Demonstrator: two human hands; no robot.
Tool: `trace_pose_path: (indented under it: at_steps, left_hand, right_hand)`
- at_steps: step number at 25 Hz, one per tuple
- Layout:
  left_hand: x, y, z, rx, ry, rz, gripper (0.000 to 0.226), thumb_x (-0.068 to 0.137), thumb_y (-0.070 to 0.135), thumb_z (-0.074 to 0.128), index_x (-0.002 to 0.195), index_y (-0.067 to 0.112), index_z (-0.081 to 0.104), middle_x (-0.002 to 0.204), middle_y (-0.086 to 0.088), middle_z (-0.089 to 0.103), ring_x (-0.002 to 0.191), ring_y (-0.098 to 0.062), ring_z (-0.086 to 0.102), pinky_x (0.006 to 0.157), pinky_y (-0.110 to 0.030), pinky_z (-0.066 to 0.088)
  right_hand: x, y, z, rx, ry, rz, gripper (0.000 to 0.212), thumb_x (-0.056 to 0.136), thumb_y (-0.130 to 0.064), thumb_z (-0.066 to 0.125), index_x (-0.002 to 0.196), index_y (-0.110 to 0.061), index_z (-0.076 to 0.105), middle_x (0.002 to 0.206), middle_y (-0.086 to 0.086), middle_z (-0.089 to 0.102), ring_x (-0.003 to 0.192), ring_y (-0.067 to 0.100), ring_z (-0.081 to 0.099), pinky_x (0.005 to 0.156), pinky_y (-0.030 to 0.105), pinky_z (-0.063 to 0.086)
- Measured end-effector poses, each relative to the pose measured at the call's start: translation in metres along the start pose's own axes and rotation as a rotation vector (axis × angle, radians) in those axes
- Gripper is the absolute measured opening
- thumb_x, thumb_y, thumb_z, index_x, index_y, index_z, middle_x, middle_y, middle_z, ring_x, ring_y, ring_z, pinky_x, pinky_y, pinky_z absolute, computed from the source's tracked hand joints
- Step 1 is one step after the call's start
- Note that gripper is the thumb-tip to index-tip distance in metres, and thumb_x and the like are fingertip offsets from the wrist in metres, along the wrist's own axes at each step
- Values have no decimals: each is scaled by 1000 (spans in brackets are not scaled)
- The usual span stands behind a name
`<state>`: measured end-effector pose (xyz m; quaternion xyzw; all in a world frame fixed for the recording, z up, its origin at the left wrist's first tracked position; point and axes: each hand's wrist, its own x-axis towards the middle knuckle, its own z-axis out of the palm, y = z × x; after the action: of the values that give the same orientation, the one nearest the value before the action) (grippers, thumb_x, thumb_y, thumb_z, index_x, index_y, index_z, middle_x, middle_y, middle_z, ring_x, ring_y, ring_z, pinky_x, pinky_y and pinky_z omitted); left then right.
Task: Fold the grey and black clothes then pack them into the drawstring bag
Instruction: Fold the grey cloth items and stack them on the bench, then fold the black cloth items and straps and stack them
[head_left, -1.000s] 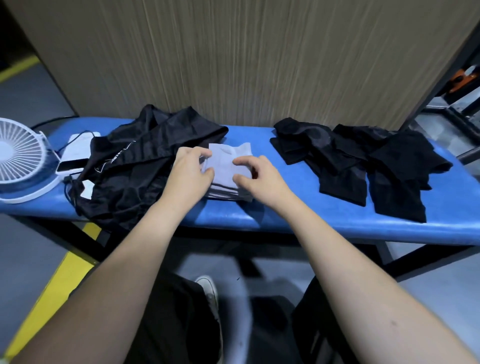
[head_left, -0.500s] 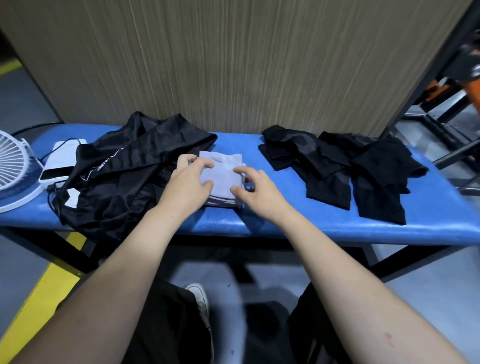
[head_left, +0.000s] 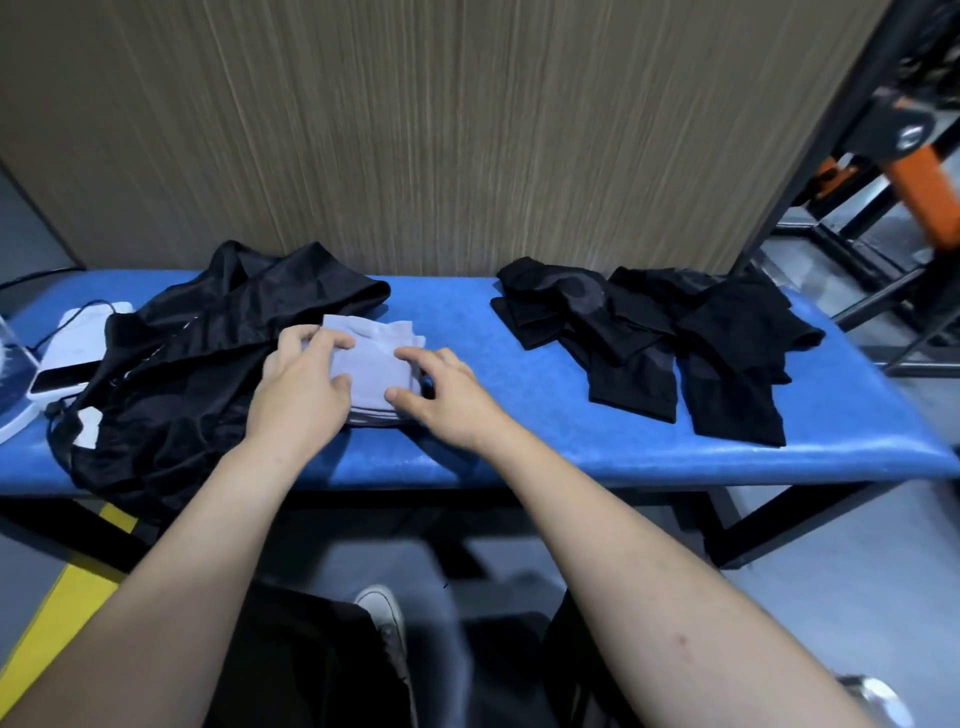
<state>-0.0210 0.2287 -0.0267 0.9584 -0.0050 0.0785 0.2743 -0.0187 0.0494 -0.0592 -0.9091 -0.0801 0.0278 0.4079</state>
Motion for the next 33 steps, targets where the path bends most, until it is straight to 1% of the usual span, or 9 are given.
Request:
trace_pose_path:
  at_steps: [2, 6, 9, 12, 15, 18, 22, 29, 33]
  left_hand:
    - [0, 2, 2, 40, 74, 38, 36, 91, 19, 60, 126, 25, 58, 142, -1, 38, 135, -27, 31, 111, -43, 32]
    - [-3, 17, 4, 18, 219, 150, 35, 86, 22, 68, 120, 21, 62, 144, -6, 39, 141, -27, 24, 115, -42, 19]
    - [-8, 35, 8, -26, 296, 248, 31, 84, 17, 69, 115, 18, 64, 137, -5, 45, 136, -27, 31, 113, -42, 23]
    - [-12, 61, 20, -59, 309, 335, 26, 84, 15, 69, 110, 19, 66, 128, -2, 51, 124, -26, 38, 107, -43, 32]
    - [-12, 89, 41, -48, 228, 413, 21, 86, 19, 68, 106, 21, 66, 115, 1, 55, 110, -26, 47, 96, -42, 38]
    - [-18, 120, 77, -99, -48, 401, 17, 91, 28, 62, 108, 28, 62, 110, 8, 56, 99, -19, 57, 88, -39, 47]
    - [-28, 160, 134, -108, -344, 352, 23, 92, 32, 59, 115, 27, 57, 115, 6, 57, 112, -17, 57, 96, -39, 48]
    - [-27, 203, 163, -178, -325, 198, 39, 91, 38, 62, 126, 23, 54, 110, 5, 55, 110, -19, 55, 89, -33, 45]
    - [-26, 211, 156, -282, -309, 88, 41, 90, 52, 59, 124, 31, 50, 100, 6, 63, 103, -16, 57, 86, -34, 44]
  right_hand:
    - [-2, 0, -4, 0, -19, -5, 59, 91, -47, 63, 145, -31, 45, 125, 8, 48, 128, 30, 43, 111, 45, 35]
    - [-12, 5, -17, 27, 13, -34, 59, 86, -57, 59, 140, -43, 42, 118, 5, 49, 124, 28, 48, 108, 47, 40]
    - [-22, 16, -35, -8, 50, -50, 60, 79, -67, 51, 134, -45, 44, 114, 3, 51, 120, 25, 51, 104, 46, 44]
    - [-36, 35, -66, -136, 74, -52, 48, 89, -52, 61, 133, -36, 52, 115, 1, 52, 120, 23, 50, 106, 46, 40]
    - [-55, 57, -100, -240, 123, -12, 41, 91, -45, 63, 129, -31, 57, 116, -1, 53, 116, 22, 50, 104, 43, 39]
    - [-76, 87, -132, -397, 204, 81, 36, 90, -39, 64, 124, -28, 60, 117, -1, 53, 114, 24, 49, 101, 42, 40]
    - [-104, 127, -161, -571, 236, 241, 42, 89, -36, 66, 128, -26, 57, 126, 0, 51, 115, 25, 47, 97, 39, 40]
    - [-105, 139, -161, -646, 322, 190, 20, 94, -32, 62, 110, -20, 66, 110, 0, 57, 101, 24, 52, 83, 37, 45]
    - [-103, 126, -161, -487, 447, 167, 12, 93, -26, 58, 97, -16, 62, 102, 1, 57, 96, 21, 54, 75, 37, 46]
